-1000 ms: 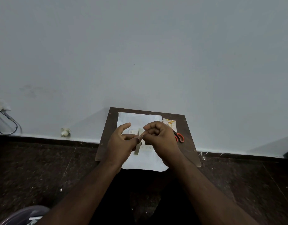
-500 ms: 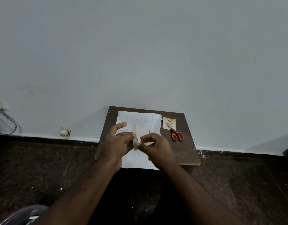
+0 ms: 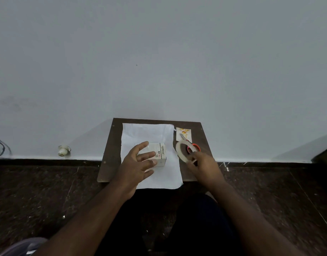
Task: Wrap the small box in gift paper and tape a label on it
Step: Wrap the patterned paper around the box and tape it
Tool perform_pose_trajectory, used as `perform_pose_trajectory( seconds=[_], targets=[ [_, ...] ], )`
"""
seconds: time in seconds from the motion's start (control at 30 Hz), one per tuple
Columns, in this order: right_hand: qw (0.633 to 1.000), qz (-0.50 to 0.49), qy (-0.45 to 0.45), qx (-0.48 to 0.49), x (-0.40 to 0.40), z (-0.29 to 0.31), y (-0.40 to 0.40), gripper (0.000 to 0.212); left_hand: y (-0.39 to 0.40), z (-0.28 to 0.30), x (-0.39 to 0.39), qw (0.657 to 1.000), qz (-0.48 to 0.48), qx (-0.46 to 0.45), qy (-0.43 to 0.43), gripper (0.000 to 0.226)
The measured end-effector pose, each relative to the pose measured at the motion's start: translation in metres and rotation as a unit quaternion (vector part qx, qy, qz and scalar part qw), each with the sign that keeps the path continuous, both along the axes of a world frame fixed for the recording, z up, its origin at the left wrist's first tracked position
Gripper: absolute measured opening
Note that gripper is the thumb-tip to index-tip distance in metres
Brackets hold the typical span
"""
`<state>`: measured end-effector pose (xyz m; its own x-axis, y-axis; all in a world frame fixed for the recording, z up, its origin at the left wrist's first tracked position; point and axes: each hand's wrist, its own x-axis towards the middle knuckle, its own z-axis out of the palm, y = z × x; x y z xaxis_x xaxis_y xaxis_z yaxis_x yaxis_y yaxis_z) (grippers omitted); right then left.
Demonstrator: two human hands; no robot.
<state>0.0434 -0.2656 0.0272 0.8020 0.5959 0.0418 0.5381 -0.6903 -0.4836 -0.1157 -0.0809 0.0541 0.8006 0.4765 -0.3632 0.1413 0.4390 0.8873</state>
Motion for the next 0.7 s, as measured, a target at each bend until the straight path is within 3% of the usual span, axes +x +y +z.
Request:
perform_pose_trajectory(
  seconds=[0.13,0.27,0.53,0.7],
  targets=[
    [0.991,-0.010,-0.003,-0.133,0.031,-0.020,-0.026,0.008,0.000,-0.005,-0.002,0.999,-0.016,0.006,0.033,0.053],
    [0.985,0.005,-0.013,-0.170,0.039,-0.033,-0.034,0.013,0.004,-0.010,-0.004,0.999,-0.009,0.036,0.040,0.048],
    [0.994,-0.069,0.012,-0.086,0.040,-0.032,-0.033,0.009,0.008,-0.019,-0.003,0.996,-0.001,0.076,0.056,0.047],
    [0.998,-0.057,0.012,-0.012,0.028,-0.018,-0.015,0.027,0.012,-0.023,-0.003,0.993,0.007,0.101,0.063,0.044]
  ],
)
